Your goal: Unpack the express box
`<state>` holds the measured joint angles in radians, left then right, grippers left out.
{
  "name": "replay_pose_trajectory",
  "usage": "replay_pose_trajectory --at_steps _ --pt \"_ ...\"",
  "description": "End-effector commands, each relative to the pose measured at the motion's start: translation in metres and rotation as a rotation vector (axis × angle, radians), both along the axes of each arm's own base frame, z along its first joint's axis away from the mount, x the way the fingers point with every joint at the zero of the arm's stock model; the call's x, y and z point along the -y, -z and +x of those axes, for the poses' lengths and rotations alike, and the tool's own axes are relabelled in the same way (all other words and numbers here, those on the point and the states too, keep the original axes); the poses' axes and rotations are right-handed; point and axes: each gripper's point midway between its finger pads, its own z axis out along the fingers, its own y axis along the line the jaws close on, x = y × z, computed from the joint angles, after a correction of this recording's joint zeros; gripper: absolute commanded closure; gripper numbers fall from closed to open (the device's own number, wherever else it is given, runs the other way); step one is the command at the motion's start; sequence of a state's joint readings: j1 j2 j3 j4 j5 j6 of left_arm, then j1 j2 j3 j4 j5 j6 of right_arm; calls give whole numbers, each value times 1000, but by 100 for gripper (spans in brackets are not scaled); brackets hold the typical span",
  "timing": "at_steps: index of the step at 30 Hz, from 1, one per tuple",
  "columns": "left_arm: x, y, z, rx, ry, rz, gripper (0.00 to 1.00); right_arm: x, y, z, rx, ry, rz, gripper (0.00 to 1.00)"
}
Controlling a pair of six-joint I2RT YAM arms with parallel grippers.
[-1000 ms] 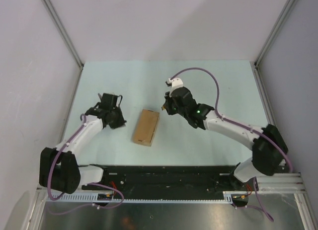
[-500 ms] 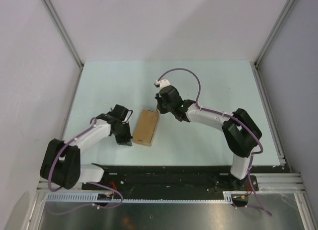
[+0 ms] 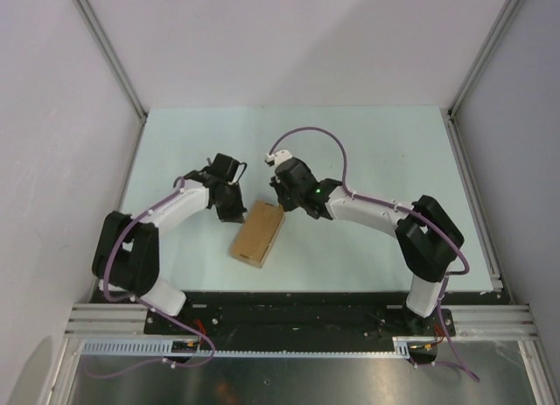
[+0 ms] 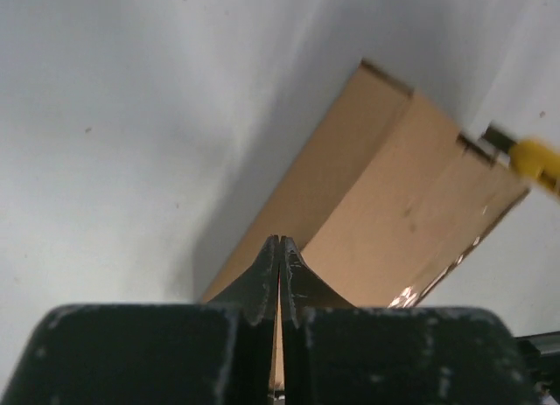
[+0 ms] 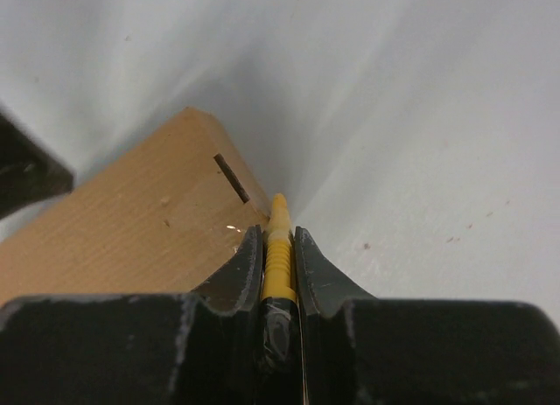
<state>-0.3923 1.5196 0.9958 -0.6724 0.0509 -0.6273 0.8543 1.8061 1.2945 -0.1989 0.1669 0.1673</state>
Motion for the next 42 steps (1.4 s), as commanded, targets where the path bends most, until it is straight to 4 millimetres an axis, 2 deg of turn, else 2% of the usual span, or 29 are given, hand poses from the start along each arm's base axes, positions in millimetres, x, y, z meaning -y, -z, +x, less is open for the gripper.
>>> replay_pose_trajectory --at_steps 1,4,7,8,9,11,12,13,15,16,17,21,26,30,31,34,35,37,40,42 --pt "3 -3 25 39 8 21 100 -1 -31 -22 37 -27 -41 100" --pt "1 -5 39 60 10 43 100 7 -28 -31 37 -1 -95 100" --pt "-13 -16 50 94 -27 36 100 13 -26 -35 28 25 -118 100" --pt "-18 -14 45 85 -37 40 100 14 -25 -36 28 36 -124 100" --pt "-29 -25 42 116 -72 53 100 14 -26 -35 27 45 -116 100" --pt "-47 -28 30 125 -128 79 100 14 -31 -32 37 60 -98 100" --pt "-56 -19 12 88 -149 106 100 14 -32 -30 41 65 -90 100" --pt "-61 -27 3 112 -165 108 100 14 -35 -29 43 73 -81 100" --pt "-70 -12 -26 44 -178 132 100 14 -38 -24 48 90 -56 100" --pt "-70 -13 -34 42 -176 123 100 14 -40 -23 49 93 -48 100" --pt "-67 -4 -49 -6 -154 103 100 14 -43 -22 49 99 -35 100" --pt "-56 7 -85 -140 -72 36 100 20 -47 -16 48 125 -19 100" --pt "-57 10 -103 -203 -17 62 100 29 -50 -12 46 143 -22 100" --pt "-35 13 -114 -268 64 1 100 30 -53 -11 46 153 -9 100" --pt "-24 13 -121 -288 118 -16 100 30 -54 -11 47 154 -5 100" --pt "-8 17 -122 -326 191 -28 100 32 -58 -9 51 166 9 100" --pt "-5 16 -116 -316 186 -30 100 33 -60 -9 53 169 10 100" --pt "-1 16 -102 -279 176 -30 100 36 -65 -9 60 181 16 100" --pt "11 6 -68 -193 142 -54 100 41 -69 -9 67 190 21 100" --pt "26 -4 -46 -143 129 -104 100 45 -69 -11 65 187 25 100"
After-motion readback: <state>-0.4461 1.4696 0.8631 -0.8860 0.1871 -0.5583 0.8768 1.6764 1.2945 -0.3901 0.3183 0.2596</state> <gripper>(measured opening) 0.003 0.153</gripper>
